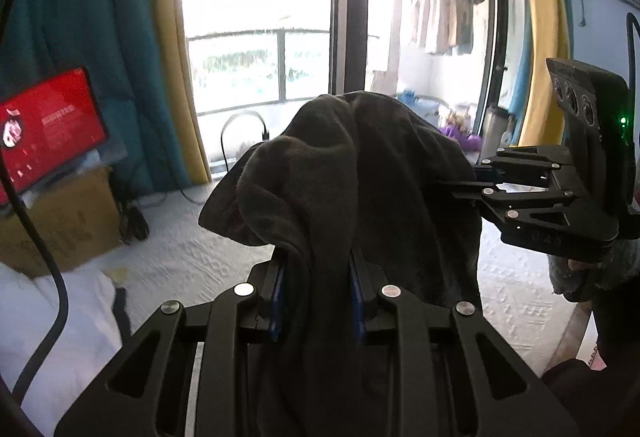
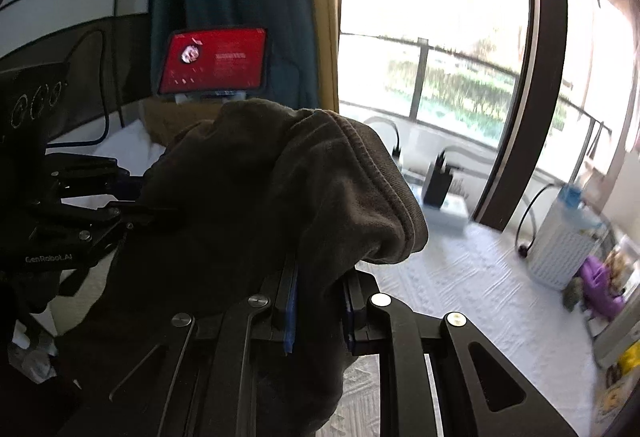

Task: Fold small clothes
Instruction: 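Lift the shirt end with the left tool while the right tool grips the shirt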

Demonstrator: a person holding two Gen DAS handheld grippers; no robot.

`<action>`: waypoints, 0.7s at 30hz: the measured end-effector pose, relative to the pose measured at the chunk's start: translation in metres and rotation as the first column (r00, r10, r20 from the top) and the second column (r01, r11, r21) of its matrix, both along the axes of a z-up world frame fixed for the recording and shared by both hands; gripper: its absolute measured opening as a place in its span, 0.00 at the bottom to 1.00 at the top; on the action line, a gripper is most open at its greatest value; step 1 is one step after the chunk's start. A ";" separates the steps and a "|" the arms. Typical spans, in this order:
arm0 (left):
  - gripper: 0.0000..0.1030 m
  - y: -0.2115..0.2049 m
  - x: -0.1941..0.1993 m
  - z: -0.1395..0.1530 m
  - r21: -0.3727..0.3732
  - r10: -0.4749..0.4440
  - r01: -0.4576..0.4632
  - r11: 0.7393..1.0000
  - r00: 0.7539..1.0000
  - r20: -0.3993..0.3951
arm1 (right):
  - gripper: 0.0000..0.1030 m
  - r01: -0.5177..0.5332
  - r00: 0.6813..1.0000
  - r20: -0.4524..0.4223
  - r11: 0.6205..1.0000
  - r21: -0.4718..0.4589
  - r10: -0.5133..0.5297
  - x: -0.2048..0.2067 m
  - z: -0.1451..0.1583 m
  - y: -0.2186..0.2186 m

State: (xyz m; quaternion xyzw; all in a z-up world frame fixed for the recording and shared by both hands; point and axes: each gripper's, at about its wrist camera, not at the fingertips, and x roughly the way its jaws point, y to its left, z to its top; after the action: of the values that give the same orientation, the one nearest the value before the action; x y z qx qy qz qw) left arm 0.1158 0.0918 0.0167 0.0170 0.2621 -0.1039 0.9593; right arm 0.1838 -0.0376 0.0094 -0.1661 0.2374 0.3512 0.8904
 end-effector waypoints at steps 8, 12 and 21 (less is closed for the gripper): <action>0.24 0.006 -0.054 0.040 0.013 -0.004 0.002 1.000 0.991 0.130 | 0.17 -0.021 0.988 0.152 0.999 0.041 0.014 -0.063 0.051 -0.005; 0.24 0.008 -0.077 0.055 0.042 -0.009 0.001 0.999 0.983 0.182 | 0.17 -0.034 0.977 0.212 0.997 0.064 0.020 -0.091 0.068 -0.001; 0.24 0.027 -0.123 0.076 0.095 0.024 -0.052 0.994 0.961 0.275 | 0.17 -0.091 0.945 0.320 0.993 0.080 0.061 -0.147 0.097 0.012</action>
State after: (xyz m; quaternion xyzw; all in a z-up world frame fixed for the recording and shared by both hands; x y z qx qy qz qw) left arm -0.0073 0.1184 0.0928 0.0748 0.1326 -0.0686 0.9860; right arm 0.0367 -0.0260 0.1059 -0.1877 0.0679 0.3645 0.9096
